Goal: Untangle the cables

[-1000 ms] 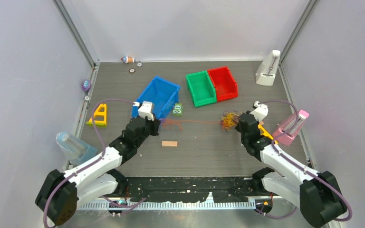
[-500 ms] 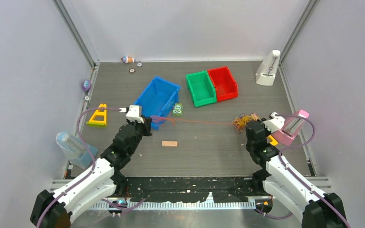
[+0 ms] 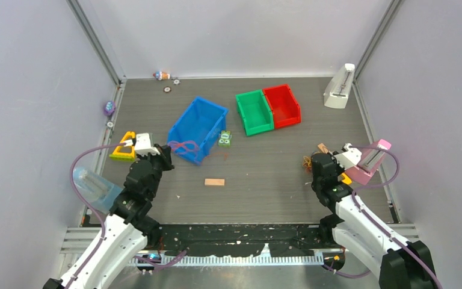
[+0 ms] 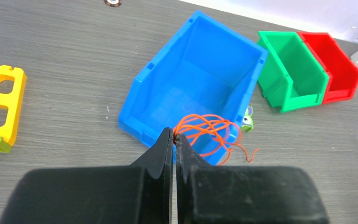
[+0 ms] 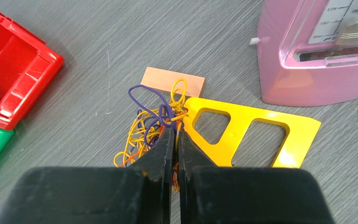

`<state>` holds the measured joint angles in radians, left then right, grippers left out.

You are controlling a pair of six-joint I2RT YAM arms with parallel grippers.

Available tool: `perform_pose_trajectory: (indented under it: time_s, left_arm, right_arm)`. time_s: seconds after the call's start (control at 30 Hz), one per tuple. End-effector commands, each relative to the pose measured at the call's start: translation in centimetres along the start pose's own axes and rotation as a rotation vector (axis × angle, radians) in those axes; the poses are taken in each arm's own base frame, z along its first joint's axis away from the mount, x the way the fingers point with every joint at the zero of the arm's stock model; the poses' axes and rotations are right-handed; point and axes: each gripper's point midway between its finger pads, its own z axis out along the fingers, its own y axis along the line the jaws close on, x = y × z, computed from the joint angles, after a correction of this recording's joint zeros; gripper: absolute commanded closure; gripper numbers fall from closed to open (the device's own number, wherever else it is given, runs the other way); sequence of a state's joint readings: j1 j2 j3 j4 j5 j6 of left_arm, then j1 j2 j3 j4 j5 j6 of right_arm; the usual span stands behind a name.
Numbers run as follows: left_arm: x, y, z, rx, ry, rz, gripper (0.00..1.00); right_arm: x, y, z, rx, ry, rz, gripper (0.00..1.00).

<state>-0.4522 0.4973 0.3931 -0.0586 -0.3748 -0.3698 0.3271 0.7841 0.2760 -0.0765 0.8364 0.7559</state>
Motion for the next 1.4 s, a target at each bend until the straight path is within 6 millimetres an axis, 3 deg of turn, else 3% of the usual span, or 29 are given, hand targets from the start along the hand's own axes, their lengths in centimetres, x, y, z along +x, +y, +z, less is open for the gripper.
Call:
perform_pose_trajectory:
  time_s: [0.0,0.23,0.27,0.47,0.8,1.07,1.37]
  left_arm:
    - [-3.0,-1.4,-1.0,0.047,-0.016,-0.042,1.0]
    - [-7.7,-3.9,-2.6,0.138,-0.016,-0.039,1.0]
    - [-9.5,-4.7,-3.0,0.157,-0.014,-0.038,1.0]
    - [-14.3,-6.1,-3.6,0.173,-0.04,-0.016,1.0]
    - [-20.5,-6.3,-1.6,0.089,-0.093,0.021,1.0]
    - [-20.6,-5.1,2.0,0.016,-0.049,0.003,1.0]
    - [-15.5,-3.7,5.6,-0.03,0.038,-0.029,1.0]
  right_arm:
    - [-1.1,1.2,0.2,-0.022,-0.026,0.03,0.95]
    - [-0.7,1.8,0.3,-0.049,-0.004,-0.001,0.95]
    - [-0.6,1.9,0.3,-0.053,0.002,-0.01,0.95]
    - [-0.8,2.6,0.3,-0.079,-0.001,-0.005,0.95]
    - [-0.7,3.1,0.2,-0.103,0.008,-0.012,0.95]
    - [-0.7,3.2,0.2,-0.111,0.01,-0.014,0.95]
    - [-0.7,3.4,0.2,-0.12,0.013,-0.012,0.95]
